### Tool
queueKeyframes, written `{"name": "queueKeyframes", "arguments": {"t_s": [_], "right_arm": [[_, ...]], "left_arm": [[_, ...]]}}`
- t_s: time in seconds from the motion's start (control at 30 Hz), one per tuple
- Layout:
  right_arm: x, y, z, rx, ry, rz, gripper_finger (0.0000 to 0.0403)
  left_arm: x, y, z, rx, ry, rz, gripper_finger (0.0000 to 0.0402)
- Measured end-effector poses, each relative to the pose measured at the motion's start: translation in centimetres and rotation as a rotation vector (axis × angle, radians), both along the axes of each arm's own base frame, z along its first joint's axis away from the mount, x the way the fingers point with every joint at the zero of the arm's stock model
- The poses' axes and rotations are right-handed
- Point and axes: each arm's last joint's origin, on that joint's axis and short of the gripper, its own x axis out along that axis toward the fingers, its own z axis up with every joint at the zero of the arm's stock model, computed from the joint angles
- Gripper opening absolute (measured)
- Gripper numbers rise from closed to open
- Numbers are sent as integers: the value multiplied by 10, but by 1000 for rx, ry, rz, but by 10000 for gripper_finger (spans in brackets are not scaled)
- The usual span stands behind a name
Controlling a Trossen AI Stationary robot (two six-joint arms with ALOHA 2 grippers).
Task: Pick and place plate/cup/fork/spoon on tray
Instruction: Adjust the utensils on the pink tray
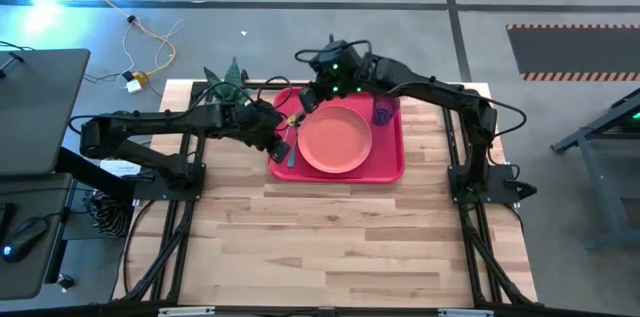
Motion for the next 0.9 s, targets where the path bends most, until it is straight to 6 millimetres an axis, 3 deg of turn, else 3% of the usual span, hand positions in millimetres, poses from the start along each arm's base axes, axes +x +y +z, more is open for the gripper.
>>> {"name": "queueKeyframes", "arguments": {"t_s": [0.13,0.4,0.63,0.9], "right_arm": [[-8,0,21,-54,-20,36,83],[-25,6,52,-146,15,105,83],[-43,8,80,-239,21,149,83],[-70,-3,98,-284,2,117,83]], "left_arm": [[0,-1,-4,-29,-19,6,0],[-2,-4,-40,-159,-118,59,0],[-3,-4,-55,-221,-208,133,0],[-4,-6,-67,-272,-286,214,0]]}}
